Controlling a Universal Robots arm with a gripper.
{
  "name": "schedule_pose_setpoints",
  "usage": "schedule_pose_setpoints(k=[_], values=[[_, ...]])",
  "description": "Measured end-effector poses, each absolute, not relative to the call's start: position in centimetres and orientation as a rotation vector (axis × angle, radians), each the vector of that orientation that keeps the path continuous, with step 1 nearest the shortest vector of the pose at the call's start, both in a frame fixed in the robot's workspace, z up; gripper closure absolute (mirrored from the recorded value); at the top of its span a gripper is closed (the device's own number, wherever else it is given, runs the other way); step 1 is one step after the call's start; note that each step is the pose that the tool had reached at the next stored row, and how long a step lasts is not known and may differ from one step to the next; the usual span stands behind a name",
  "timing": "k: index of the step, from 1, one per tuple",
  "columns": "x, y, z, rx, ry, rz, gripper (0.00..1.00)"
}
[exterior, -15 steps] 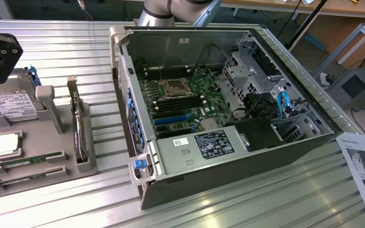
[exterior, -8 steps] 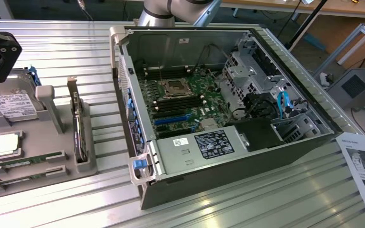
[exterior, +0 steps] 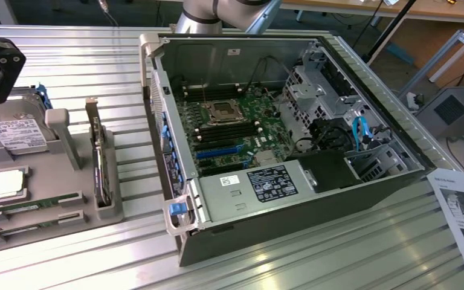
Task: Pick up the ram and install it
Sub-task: 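Pick up the ram and move it above insertion slot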
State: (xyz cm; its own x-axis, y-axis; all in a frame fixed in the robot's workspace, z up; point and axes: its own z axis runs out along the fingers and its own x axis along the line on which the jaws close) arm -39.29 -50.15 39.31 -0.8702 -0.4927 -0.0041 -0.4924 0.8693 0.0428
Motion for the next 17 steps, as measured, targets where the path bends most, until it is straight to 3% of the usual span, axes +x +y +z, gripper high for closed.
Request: schedule_pose_setpoints(k=[17], values=[[-39.28,-50.16,39.31,1.11,-2.926,-0.065,0.89]])
